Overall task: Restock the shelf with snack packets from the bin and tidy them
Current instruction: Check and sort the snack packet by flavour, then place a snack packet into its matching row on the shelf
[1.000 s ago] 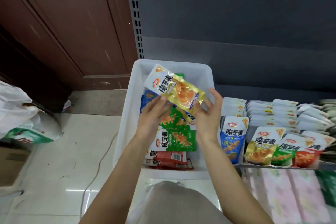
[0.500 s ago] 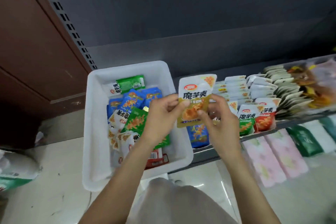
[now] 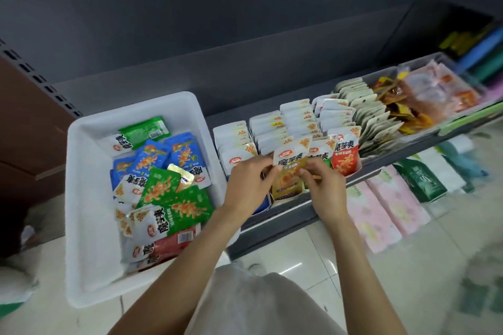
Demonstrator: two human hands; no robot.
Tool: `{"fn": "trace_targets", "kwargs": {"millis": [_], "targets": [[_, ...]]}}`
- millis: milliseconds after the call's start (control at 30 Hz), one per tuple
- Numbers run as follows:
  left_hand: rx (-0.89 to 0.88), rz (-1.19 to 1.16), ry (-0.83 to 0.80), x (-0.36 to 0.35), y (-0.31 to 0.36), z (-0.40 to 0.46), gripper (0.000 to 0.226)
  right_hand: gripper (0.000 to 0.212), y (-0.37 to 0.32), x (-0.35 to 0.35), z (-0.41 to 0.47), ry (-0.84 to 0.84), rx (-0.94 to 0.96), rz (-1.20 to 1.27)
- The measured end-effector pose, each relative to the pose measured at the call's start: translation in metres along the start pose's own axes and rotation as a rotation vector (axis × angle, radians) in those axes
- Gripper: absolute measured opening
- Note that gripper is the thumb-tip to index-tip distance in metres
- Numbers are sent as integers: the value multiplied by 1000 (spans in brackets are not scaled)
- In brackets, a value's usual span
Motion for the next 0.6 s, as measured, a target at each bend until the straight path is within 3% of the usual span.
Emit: {"fn": "trace_targets", "kwargs": {"millis": [133,333,500,600], "targets": [[39,56,72,7,-15,-9,13,8,6,-6,-4,14,10,-232],[-99,80,274,25,2,-5,16,5,-5,-7,3,-3,74,-563],[-22,324,289,28,-5,3,10,11,-14,-15,4,-76,90,-755],[-1,356,262,28,-6,3,9,20,-16,-14,-2,-75,16,-735]]}}
Point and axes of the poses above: each hand's wrist, its own z-axis towards the middle knuckle, its own x-axis out of the back of the hand, y = z × x, the point moved 7 cm from there along z, towards the middle knuckle
